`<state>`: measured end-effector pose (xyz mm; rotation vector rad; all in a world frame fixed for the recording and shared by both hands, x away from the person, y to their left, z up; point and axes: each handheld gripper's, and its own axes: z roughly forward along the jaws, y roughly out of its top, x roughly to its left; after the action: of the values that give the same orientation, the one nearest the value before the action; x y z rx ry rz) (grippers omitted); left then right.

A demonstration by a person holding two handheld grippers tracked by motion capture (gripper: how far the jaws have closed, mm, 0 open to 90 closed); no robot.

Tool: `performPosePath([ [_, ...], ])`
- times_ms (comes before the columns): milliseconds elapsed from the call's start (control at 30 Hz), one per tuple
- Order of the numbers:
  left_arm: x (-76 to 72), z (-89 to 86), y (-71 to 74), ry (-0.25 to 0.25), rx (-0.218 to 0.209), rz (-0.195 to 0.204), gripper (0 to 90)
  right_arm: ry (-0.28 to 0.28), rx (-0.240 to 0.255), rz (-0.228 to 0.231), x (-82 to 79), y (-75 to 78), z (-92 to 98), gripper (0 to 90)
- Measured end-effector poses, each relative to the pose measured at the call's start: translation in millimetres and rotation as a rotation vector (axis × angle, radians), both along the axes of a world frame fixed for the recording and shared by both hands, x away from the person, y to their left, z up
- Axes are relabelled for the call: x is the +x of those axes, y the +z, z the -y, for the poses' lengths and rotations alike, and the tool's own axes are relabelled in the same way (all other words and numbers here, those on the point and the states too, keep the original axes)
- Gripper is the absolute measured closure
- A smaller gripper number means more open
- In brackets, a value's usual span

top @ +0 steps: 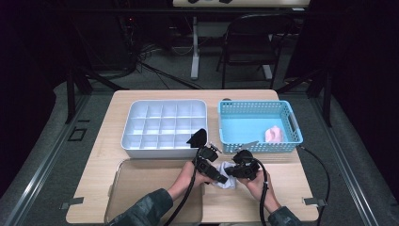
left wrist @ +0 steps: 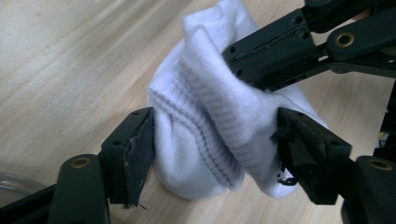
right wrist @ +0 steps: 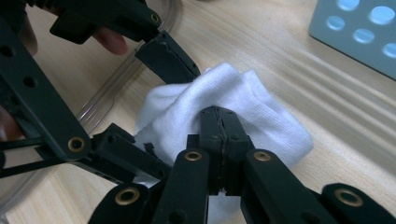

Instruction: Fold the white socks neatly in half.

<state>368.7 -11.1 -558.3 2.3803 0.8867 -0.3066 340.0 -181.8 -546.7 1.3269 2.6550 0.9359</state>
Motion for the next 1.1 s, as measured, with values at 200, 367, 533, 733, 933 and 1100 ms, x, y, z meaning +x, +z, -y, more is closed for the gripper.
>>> performPosePath([
  [200, 0.6, -0.7, -0.8, -0.006, -0.016, -0.023, 37.9, -0.008, 0.013, 0.003, -0.4, -1.0, -0.8, 90.0],
  [367, -0.6, -0.9, -2.0, -0.006, -0.026, -0.02, 46.7, -0.012, 0.012, 0.002, -0.4, -1.3, -1.2, 90.0],
  [533, 0.9, -6.0, -5.2, -0.001, -0.062, -0.033, 58.1, -0.021, 0.017, 0.005, -0.3, -1.7, -0.5, 90.0],
  [733, -5.0, -6.9, -1.1, -0.014, -0.05, 0.038, 64.0, -0.023, 0.019, 0.006, -0.3, -0.7, 1.6, 90.0],
  [933, -5.6, -12.1, 2.2, -0.014, -0.065, 0.069, 70.3, -0.028, 0.033, 0.01, -1.3, 1.3, 5.4, 88.3],
  [1100, -2.5, -14.8, 2.2, -0.014, -0.071, 0.04, 71.2, -0.028, 0.027, 0.01, -1.1, -1.5, 3.9, 90.0],
])
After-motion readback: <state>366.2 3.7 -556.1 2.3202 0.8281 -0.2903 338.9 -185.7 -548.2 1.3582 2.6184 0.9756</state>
